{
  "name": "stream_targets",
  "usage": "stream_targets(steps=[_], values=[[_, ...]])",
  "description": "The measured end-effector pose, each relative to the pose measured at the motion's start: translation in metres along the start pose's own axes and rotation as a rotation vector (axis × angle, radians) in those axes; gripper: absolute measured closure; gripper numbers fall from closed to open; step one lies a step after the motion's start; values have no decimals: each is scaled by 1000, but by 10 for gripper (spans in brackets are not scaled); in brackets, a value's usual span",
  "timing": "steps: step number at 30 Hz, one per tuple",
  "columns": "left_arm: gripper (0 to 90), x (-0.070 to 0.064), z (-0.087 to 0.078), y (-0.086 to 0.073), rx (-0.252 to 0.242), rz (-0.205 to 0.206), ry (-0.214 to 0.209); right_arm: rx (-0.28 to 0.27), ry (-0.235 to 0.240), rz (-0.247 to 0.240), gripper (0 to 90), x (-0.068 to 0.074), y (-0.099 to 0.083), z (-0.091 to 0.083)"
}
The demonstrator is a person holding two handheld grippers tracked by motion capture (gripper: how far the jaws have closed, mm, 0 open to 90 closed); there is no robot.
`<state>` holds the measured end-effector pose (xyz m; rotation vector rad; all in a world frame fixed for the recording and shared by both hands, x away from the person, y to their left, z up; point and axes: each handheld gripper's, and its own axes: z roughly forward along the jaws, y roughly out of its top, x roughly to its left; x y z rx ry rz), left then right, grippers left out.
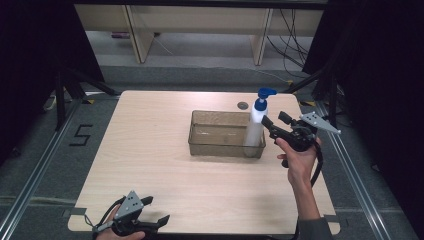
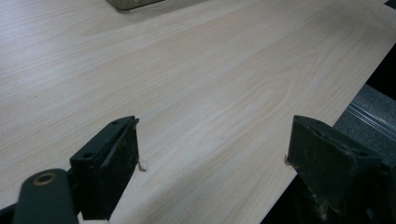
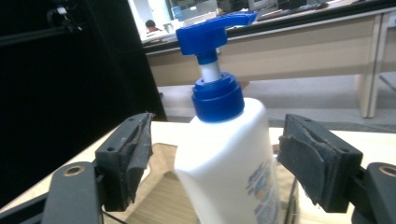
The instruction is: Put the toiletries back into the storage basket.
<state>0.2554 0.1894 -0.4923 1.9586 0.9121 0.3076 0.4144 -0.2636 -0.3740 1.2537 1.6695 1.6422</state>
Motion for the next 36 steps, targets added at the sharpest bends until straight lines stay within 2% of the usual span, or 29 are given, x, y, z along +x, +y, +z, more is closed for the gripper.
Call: stream_targets(steps=[4, 5, 6, 8, 10, 11, 13, 16, 19, 22, 23, 24, 26, 28, 30, 32, 34, 36], values=[[160, 0, 0, 0, 1, 2, 0, 6, 13, 14, 244, 2, -2, -1], [160, 0, 0, 0, 1, 2, 0, -6, 29, 20, 242, 3, -3, -1], [160, 0, 0, 0, 1, 2, 0, -12, 26, 6, 241, 3, -4, 0], [160, 0, 0, 0, -4, -3, -1, 14, 22, 12, 237, 5, -4, -2], [160, 0, 0, 0, -4, -2, 0, 16, 23, 17, 232, 6, -5, -3], [160, 0, 0, 0, -4, -3, -1, 12, 38, 26, 232, 7, -5, -3], [160, 0, 0, 0, -4, -2, -1, 13, 32, 10, 231, 8, -6, -4], [160, 0, 0, 0, 0, 2, 1, 4, 65, 47, 231, 9, -8, -4], [160, 0, 0, 0, 2, 3, 1, 22, 43, 14, 230, 11, -10, -5], [160, 0, 0, 0, 2, 3, 1, 31, 48, -1, 229, 14, -13, -4], [160, 0, 0, 0, 1, 3, 2, 40, 49, 29, 229, 16, -14, -5], [160, 0, 0, 0, 3, 3, 1, 26, 58, 5, 228, 15, -15, -4], [160, 0, 0, 0, -1, -1, 1, 53, 60, 13, 225, 17, -17, -5], [160, 0, -1, 0, 3, 2, 1, 41, 73, 20, 225, 19, -18, -5], [160, 0, 0, 0, 0, 0, 1, 55, 65, -5, 225, 19, -20, -6], [160, 0, -1, 0, 2, 2, 1, 51, 85, 24, 224, 22, -22, -5], [160, 0, -1, 0, 2, 3, 1, 71, 75, 9, 224, 22, -23, -7], [160, 0, 0, 0, 1, 1, 2, 51, 96, 11, 224, 23, -25, -6]])
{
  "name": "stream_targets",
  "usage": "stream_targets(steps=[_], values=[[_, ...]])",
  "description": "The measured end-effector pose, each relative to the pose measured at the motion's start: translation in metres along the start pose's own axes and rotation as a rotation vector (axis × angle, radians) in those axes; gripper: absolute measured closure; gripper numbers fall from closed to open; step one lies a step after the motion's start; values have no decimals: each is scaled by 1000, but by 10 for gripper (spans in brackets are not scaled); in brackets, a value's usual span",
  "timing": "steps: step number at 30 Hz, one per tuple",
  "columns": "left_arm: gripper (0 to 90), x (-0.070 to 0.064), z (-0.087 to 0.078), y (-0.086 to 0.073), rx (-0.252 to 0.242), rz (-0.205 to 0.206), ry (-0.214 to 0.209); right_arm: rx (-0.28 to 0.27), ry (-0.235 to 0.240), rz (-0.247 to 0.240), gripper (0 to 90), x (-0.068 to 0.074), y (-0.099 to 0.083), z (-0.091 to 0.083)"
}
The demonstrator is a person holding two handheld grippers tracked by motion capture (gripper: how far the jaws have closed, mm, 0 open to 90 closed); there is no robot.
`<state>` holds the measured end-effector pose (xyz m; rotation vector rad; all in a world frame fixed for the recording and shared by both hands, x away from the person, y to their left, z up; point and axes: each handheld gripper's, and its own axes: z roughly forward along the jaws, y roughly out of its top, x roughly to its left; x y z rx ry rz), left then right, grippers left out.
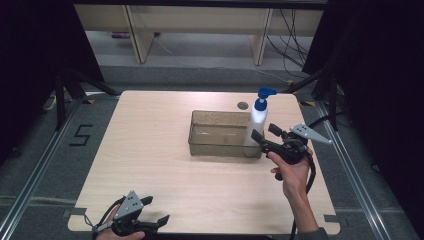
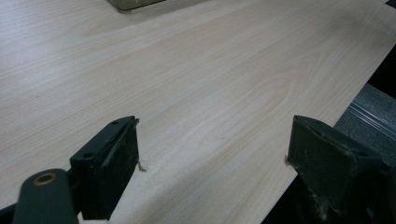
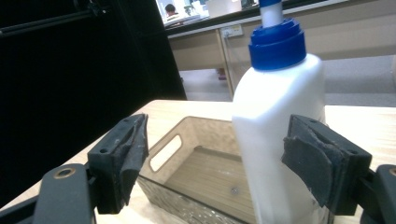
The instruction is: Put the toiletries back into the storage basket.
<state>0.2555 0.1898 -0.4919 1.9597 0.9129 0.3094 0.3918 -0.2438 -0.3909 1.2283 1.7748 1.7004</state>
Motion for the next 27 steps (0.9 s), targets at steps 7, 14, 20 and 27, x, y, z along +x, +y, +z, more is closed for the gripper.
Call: stream_targets(steps=[7, 14, 20, 27], values=[[160, 0, 0, 0, -1, -1, 0, 20, 31, 22, 222, 5, -7, 0], [160, 0, 0, 0, -5, -6, 1, 42, 28, -1, 222, 7, -14, -2], [160, 0, 0, 0, -2, -3, 3, 55, 43, 9, 223, 12, -20, -4], [160, 0, 0, 0, -6, -6, 3, 72, 51, 14, 223, 16, -28, -7]])
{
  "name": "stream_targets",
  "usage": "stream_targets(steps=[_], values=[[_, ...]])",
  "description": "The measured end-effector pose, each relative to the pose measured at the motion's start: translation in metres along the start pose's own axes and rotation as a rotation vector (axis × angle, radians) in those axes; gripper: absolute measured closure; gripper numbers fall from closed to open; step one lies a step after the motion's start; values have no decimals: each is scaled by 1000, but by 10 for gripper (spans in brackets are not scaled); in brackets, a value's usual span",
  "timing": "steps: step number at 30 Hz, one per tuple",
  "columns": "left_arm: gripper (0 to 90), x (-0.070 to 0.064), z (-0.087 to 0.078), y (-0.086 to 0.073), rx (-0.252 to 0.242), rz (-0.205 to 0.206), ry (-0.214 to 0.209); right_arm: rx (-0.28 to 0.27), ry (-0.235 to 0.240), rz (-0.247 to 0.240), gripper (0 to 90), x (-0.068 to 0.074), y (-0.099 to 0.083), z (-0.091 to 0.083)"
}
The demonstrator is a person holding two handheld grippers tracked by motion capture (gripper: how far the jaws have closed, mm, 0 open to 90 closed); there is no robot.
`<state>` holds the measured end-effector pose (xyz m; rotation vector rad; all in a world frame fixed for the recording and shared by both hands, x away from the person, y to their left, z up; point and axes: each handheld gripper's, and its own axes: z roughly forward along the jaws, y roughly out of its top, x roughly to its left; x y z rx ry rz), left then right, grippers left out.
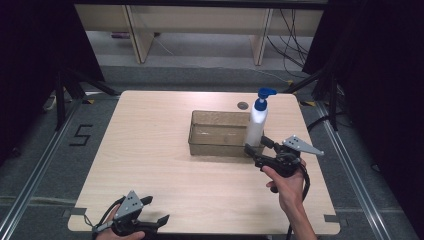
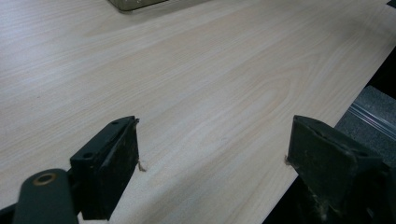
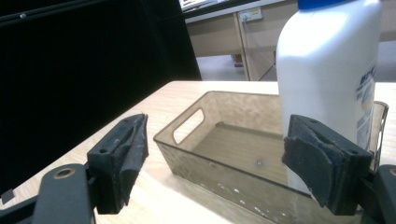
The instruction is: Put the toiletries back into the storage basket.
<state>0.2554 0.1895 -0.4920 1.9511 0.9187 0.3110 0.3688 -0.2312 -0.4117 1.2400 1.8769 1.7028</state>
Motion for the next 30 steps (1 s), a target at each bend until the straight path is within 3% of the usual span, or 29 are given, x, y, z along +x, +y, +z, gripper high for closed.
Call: stream_targets(steps=[1, 7, 8, 9, 11, 12, 17, 18, 19, 20, 21, 24, 26, 27, 30], values=[[160, 0, 0, 0, 1, 0, 0, -15, 3, -29, 223, -2, -1, 1], [160, 0, 0, 0, 0, -3, 1, 15, 19, -6, 222, 2, -9, -1], [160, 0, 0, 0, 0, -4, 1, 7, 8, -46, 222, 0, -10, -1], [160, 0, 0, 0, 0, -3, 2, 15, 27, 2, 220, 3, -12, -1], [160, 0, 0, 0, 0, -3, 2, 22, 15, -43, 221, 3, -14, -1], [160, 0, 0, 0, 0, -4, 2, 19, 27, -20, 222, 5, -15, 0], [160, 0, 0, 0, 0, -4, 2, 44, 26, -48, 221, 9, -21, -2], [160, 0, 0, 0, -1, -4, 2, 30, 42, -33, 221, 9, -23, -1], [160, 0, 0, 0, 0, -2, 1, 49, 38, -37, 221, 10, -24, -2], [160, 0, 0, 0, 0, -1, 1, 47, 33, -60, 220, 10, -24, -3], [160, 0, 0, 0, 0, -1, 1, 55, 47, -36, 220, 12, -25, -2], [160, 0, 0, 0, 0, -2, 1, 59, 37, -29, 220, 14, -29, -4], [160, 0, 0, 0, -1, -2, 0, 70, 45, -33, 221, 14, -32, -4], [160, 0, 0, 0, 0, -2, 0, 65, 41, -61, 221, 13, -32, -4], [160, 0, 0, 0, 6, 4, 3, 74, 45, -64, 221, 14, -37, -4]])
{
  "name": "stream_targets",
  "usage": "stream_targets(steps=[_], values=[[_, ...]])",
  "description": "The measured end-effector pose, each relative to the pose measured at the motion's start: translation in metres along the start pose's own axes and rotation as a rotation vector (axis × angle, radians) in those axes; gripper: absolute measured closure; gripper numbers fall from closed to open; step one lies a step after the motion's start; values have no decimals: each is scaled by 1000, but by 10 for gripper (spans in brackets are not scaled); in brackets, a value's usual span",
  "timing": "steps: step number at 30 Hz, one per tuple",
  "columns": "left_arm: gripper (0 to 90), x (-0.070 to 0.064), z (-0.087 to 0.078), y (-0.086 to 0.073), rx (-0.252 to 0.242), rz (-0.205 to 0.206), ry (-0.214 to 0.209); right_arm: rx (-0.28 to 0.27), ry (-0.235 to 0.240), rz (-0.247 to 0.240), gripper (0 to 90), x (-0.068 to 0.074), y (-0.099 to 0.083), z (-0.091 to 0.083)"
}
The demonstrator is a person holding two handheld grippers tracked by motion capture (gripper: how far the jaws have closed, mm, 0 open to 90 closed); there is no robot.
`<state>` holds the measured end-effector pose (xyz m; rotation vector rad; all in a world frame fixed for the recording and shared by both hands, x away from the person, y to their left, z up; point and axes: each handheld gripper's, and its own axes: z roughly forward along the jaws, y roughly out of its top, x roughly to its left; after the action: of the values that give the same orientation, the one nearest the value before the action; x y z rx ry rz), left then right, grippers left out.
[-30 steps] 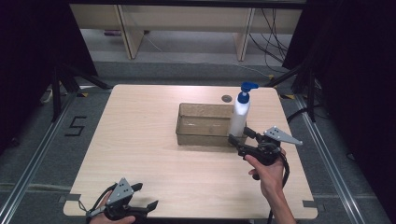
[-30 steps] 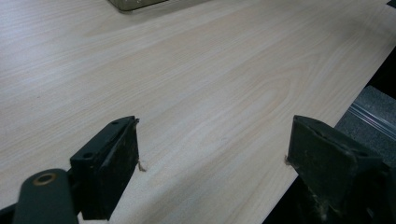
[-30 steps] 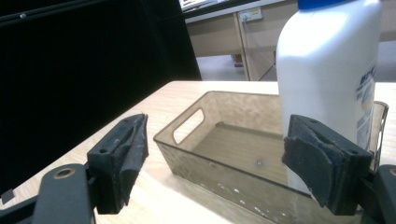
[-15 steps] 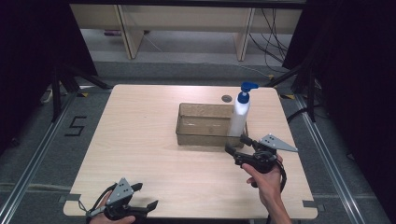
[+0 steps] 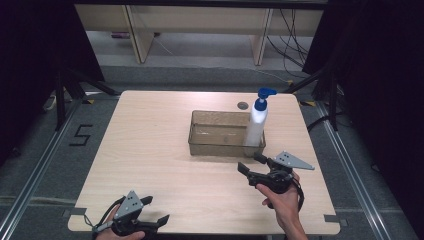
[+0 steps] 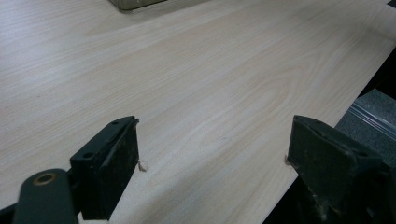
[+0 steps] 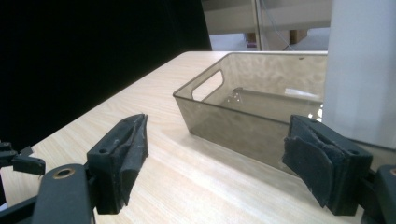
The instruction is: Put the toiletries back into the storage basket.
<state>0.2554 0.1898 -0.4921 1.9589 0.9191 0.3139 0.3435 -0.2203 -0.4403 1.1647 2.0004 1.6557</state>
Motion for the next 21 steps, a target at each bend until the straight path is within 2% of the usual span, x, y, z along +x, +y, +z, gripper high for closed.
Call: stream_targets(steps=[1, 2, 3, 4, 5, 6, 8, 10, 12, 13, 14, 16, 17, 19, 20, 21], values=[[160, 0, 0, 0, 0, 1, -3, -1, 7, 18, 221, 1, -2, 1], [160, 0, 0, 0, -2, -2, -2, 7, 7, 5, 221, 1, -2, 0], [160, 1, 0, 0, -1, 1, -1, 0, 12, 20, 221, 2, -4, 0], [160, 1, 0, 0, -2, 1, -1, -1, 15, 3, 221, 1, -6, 0], [160, 0, 0, 0, -2, -1, -2, 5, 11, 27, 222, 3, -7, 0], [160, 0, 0, 0, 0, -2, 0, 16, 0, 0, 223, 2, -8, -1], [160, 0, 0, 0, -1, -1, -1, 27, 1, 16, 225, 4, -11, -2], [160, 0, 0, 0, 0, -3, -1, 27, 8, -3, 225, 3, -13, -2], [160, 0, 0, 0, -1, -4, -1, 27, 17, 29, 226, 5, -15, -4], [160, 0, 0, 0, -3, -5, 0, 31, 15, 3, 226, 4, -16, -4], [160, 1, 0, 0, 0, -3, -3, 33, 17, 26, 226, 5, -17, -5], [160, 0, 0, 0, -1, -3, -1, 36, 12, 4, 226, 5, -19, -5], [160, 0, 0, 0, -1, -4, -2, 44, 13, 15, 226, 6, -20, -6], [160, 0, 0, 0, -1, -2, -2, 31, 21, 5, 226, 6, -22, -5], [160, 0, 0, 0, -1, -4, -2, 37, 21, 20, 226, 7, -23, -5], [160, 0, 0, 0, -1, -5, -1, 36, 26, 11, 226, 7, -23, -6]])
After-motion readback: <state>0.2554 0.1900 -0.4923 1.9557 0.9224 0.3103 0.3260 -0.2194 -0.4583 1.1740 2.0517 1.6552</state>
